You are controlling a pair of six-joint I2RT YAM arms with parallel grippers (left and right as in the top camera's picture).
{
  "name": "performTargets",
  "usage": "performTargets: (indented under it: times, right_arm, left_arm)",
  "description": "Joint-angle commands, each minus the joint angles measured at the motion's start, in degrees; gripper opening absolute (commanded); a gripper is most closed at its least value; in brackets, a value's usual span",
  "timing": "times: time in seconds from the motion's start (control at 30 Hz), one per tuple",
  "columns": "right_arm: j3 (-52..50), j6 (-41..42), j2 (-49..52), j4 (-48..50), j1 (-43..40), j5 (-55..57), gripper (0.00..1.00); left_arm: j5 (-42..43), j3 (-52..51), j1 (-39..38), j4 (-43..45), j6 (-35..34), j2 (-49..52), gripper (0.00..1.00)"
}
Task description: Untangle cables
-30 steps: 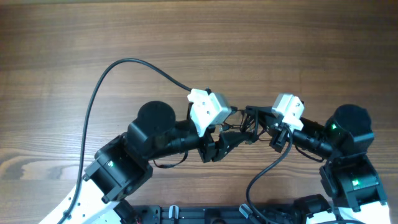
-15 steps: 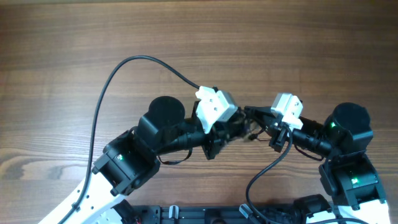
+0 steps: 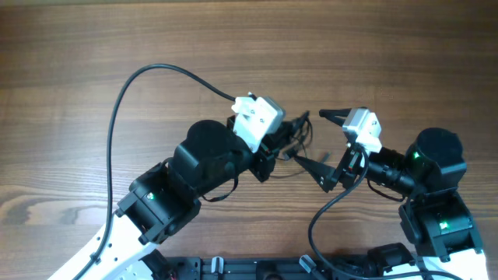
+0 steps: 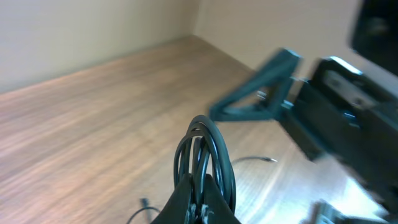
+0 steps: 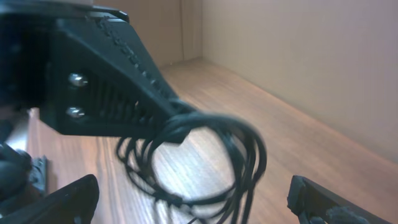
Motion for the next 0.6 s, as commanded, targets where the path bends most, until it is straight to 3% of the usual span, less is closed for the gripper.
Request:
performTargets:
  times: [0.0,0.23,0.4,0.57]
  right_arm:
    - [0.0,11.0,-0.2,0.2,0.2,1.2,1.0]
    - [0.0,27.8,-0.2,2.8,0.2,-3.3,1.0]
    - [0.0,28.6,-0.2,11.4,0.2,-16.0,1.0]
    - [0.0,27.7,0.1,12.5,0.2,-18.3,0.99]
  left_arm:
    - [-11.1,1.0,0.2,1.1,-0.4,0.0,0.04]
    - [-10.7,1.0,0.1,5.7,-3.0,0.0,0.04]
    - [-4.9,1.0,0.1,7.2,-3.0,0.0,0.04]
    - [1.8,1.0,0.1,11.1,-3.0,0.0,0.04]
